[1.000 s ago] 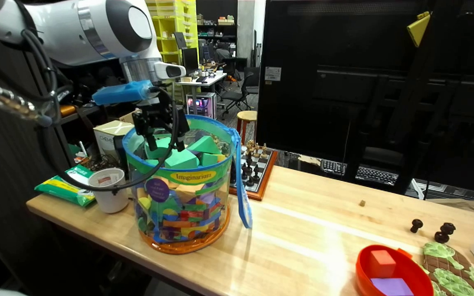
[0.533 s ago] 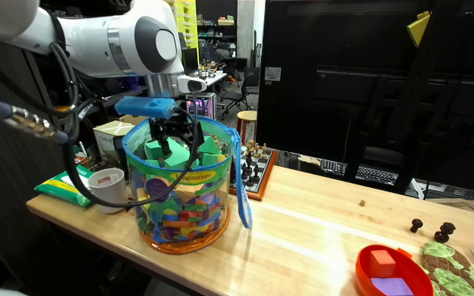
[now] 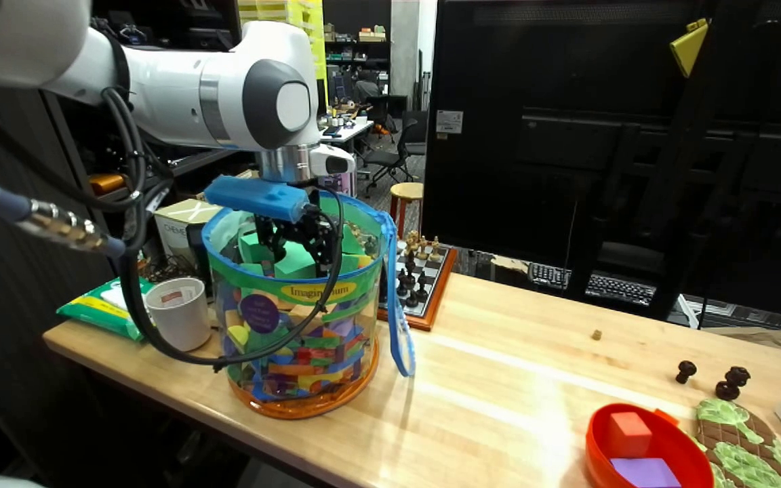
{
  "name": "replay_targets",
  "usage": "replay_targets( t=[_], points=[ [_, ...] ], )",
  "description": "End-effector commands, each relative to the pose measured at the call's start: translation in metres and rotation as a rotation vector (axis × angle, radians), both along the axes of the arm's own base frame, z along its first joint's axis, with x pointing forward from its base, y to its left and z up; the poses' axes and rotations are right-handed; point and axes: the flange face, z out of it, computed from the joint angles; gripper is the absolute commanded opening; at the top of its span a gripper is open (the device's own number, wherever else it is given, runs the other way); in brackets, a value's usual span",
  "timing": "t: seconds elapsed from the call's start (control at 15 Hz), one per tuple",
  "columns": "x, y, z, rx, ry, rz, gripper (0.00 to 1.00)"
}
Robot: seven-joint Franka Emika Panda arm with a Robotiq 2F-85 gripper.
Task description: Remove one green block from the toy bag and put it in the red bowl
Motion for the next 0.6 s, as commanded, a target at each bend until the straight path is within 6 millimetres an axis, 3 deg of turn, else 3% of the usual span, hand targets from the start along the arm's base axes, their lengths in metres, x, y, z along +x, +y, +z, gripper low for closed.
replay_targets(
  t=[0.0,0.13,0.53],
  points=[
    [-0.009,0.001,0.005,0.013,-0.023,0.012,0.53],
    [-0.01,0.003,0.008,0.007,-0.025,0.013,0.37],
    [-0.013,0.01,0.019,-0.008,-0.04,0.018,0.35]
  ],
)
